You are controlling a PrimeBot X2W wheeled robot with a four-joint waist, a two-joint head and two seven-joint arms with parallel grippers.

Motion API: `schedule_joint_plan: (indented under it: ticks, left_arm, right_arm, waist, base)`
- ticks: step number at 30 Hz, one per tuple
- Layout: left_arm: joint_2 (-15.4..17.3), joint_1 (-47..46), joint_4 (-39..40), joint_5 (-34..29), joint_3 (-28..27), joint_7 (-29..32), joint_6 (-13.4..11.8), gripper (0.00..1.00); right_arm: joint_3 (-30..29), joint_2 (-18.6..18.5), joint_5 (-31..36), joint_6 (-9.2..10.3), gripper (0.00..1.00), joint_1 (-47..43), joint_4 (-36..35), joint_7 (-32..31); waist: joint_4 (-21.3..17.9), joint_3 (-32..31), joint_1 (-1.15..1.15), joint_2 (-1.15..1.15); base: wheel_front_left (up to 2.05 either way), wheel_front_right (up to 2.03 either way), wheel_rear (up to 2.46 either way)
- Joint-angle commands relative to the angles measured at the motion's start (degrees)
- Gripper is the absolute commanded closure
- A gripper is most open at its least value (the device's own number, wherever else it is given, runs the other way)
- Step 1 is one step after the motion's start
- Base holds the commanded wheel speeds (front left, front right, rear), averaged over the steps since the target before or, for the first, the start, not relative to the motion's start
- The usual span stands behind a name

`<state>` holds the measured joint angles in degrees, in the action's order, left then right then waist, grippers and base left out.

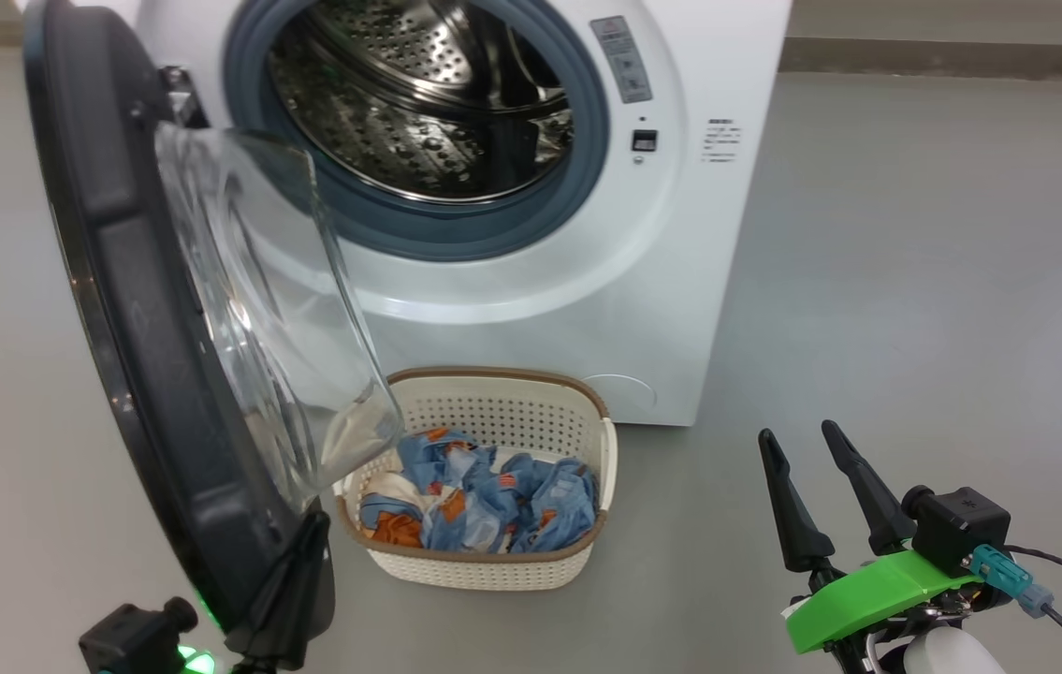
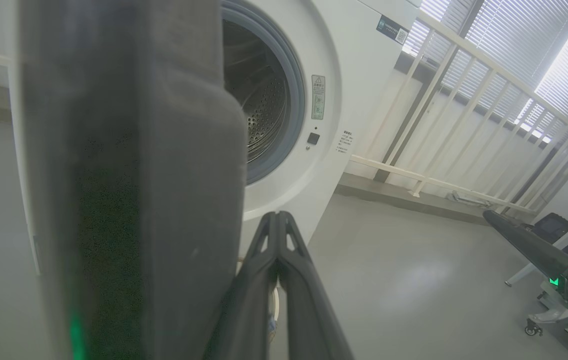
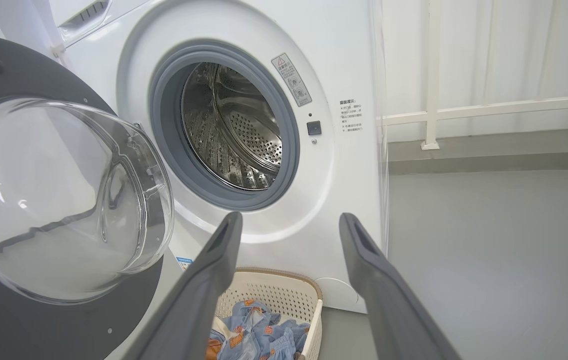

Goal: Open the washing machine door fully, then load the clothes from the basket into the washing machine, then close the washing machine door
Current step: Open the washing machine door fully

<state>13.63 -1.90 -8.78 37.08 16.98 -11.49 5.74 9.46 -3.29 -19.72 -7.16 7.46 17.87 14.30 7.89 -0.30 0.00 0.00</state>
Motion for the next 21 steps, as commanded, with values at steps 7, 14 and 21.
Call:
schedule_joint_plan:
  ticks: [7, 14, 21]
  left_arm:
    - [3.5, -1.1, 2.0, 1.3, -5.3, 0.6, -2.8, 1.0]
    - [5.8, -1.3, 1.6, 1.9, -7.6, 2.9, -5.1, 1.0]
    - [9.1, -3.4, -0.8, 2.7, -10.6, 5.2, -6.9, 1.0]
  right_arm:
    - [1.2, 0.4, -0.8, -0.33, 0.0, 0.5, -1.5, 0.7]
    - [1.0, 0.4, -0.9, -0.33, 0.0, 0.7, -1.6, 0.7]
    - [1.1, 0.4, -1.6, -0.33, 0.0, 1.3, -1.9, 0.7]
  waist:
    - [3.3, -0.3, 0.0, 0.0]
    - [5.1, 0.2, 0.0, 0.0]
    - [6.2, 1.4, 0.0, 0.0]
  base:
    - [0.0, 0.0, 0.0]
    - [0.0, 0.0, 0.0]
    - [0.0, 0.0, 0.0]
